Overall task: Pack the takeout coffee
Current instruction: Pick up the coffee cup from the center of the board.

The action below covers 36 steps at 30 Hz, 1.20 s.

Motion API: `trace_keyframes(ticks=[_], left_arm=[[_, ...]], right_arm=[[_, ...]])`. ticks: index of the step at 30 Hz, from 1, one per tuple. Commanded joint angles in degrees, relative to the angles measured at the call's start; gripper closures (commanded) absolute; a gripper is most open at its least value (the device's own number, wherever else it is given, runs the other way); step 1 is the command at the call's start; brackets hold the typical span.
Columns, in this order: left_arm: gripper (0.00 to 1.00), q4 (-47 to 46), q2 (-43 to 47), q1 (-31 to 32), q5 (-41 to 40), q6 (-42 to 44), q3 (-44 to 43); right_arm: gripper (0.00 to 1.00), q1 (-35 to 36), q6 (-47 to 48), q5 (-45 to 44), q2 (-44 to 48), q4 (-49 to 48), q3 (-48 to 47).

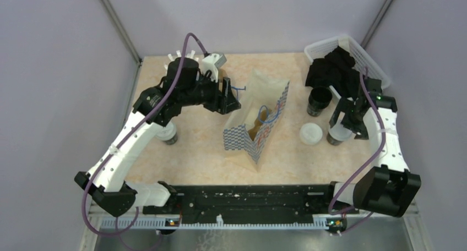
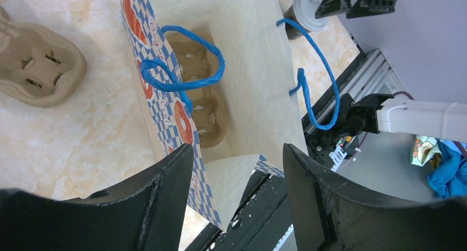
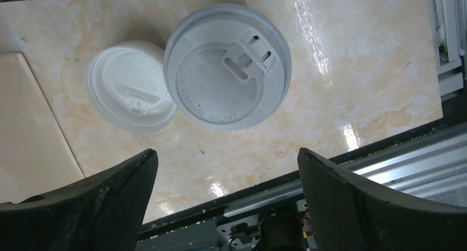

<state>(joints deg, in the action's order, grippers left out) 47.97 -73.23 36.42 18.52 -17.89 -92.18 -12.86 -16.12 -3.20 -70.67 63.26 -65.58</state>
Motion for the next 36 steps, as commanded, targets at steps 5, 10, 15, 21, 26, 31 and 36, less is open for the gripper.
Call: trace_keyframes(ticks=[5,10,15,21,26,31,36], left_arm=[[0.32,-0.5,0.3,-0.5,2.2,2.6,-3.1],[0.32,0.6,-0.1,-0.8,2.1,3.5,-4.0],[0.32,1.3,-0.5,-0.9,2.0,3.7,-5.0],[0.32,1.2,-0.4,-1.1,2.0,3.5,-4.8],[0.32,0.8,-0.2,-1.2,1.7,3.1,-4.4],[0.32,0.4,-0.5,-1.3,1.8,2.9,-4.5],[0.32,-0.3,-0.7,-1.3,2.1,2.3,-4.1]], right_arm=[[0.15,-0.8,2.9,1.0,-2.3,-4.5,0.4],[0.17,-1.0,3.2,0.8,-2.8,-5.6,2.1],[0.14,-1.3,3.0,0.3,-2.6,-6.3,2.7],[0.19,-1.4,3.3,0.5,-3.3,-6.5,2.8],[0.18,-1.4,3.6,0.2,-3.8,-6.9,2.8],[0.15,-1.4,4.2,0.3,-4.8,-7.1,2.5],[0.14,-1.4,4.4,-0.3,-5.5,-7.2,2.3]])
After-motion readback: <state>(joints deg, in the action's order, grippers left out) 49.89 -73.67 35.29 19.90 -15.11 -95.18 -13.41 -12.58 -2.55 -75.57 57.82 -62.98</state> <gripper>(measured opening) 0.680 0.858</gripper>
